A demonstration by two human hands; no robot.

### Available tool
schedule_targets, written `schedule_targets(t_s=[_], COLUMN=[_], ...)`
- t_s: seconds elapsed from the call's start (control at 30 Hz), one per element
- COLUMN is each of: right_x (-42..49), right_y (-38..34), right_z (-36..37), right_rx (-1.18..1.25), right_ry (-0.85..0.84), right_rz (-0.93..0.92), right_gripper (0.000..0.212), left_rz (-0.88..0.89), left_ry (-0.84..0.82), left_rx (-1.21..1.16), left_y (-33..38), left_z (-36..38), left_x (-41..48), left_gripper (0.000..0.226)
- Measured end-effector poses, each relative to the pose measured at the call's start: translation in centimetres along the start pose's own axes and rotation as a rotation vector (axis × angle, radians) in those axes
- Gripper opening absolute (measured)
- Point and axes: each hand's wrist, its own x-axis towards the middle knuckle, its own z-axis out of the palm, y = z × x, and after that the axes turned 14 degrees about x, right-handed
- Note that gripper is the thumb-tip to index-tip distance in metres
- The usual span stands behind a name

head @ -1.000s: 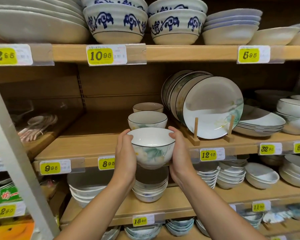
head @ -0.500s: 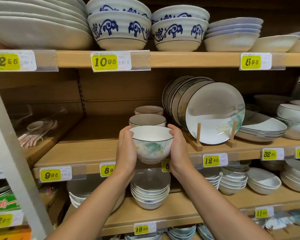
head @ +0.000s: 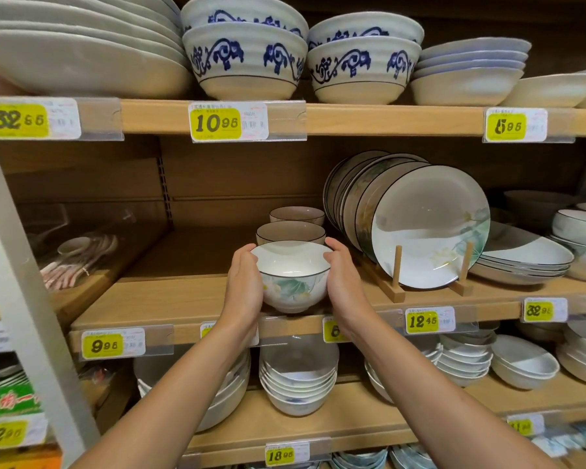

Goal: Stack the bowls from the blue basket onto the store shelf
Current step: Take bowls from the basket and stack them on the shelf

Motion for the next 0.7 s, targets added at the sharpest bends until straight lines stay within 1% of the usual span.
schedule_targets(t_s=[0.13, 0.2, 0.27, 0.3, 0.33, 0.4, 0.47, 0.53, 0.57, 0.63, 0.7], right_x=[1.0, 2.2, 3.8, 4.7, 5.5, 7.1, 8.3, 9.2, 9.7, 11.0, 12.0], right_y=[0.2, -0.3, -1.5, -2.0, -2.5, -2.5, -2.2, -1.9, -1.7, -1.2, -0.8], right_z=[-0.6, -1.0, -0.9, -0.7, -0.3, 0.4, 0.9, 1.3, 1.4, 1.7, 1.8], right_rx=[0.061, 0.108, 0.129, 0.138, 0.156, 0.182, 0.217, 0.189, 0.162, 0.141, 0.118], right_ry=[0.007, 0.031, 0.062, 0.073, 0.082, 0.112, 0.135, 0.172, 0.202, 0.222, 0.180], right_rz=[0.072, 0.137, 0.176, 0.198, 0.229, 0.270, 0.265, 0.254, 0.249, 0.233, 0.222], right_gripper=[0.039, 0.041, 0.035, 0.031, 0.032, 0.033, 0.028, 0.018, 0.026, 0.050, 0.058], left_rz=[-0.003, -0.058, -0.152, -0.195, -0.229, -0.302, -0.366, -0.364, -0.361, -0.366, -0.373], left_ry=[-0.051, -0.102, -0.071, -0.032, -0.002, -0.003, -0.064, -0.178, -0.240, -0.346, -0.422], left_rx=[0.010, -0.016, -0.087, -0.111, -0.112, -0.093, -0.097, -0.111, -0.147, -0.242, -0.324], left_y=[-0.3, 0.0, 0.8, 1.4, 2.0, 3.1, 3.3, 2.8, 2.5, 2.1, 1.7], left_z=[-0.3, -0.9, -1.5, -1.8, -2.1, -2.0, -1.5, -0.7, -0.2, 0.5, 1.0], left_x=[0.4, 1.2, 3.6, 5.3, 6.9, 9.9, 11.8, 12.8, 13.1, 13.5, 13.9], left_gripper=[0.045, 0.049, 0.060, 0.061, 0.060, 0.061, 0.067, 0.071, 0.071, 0.069, 0.062])
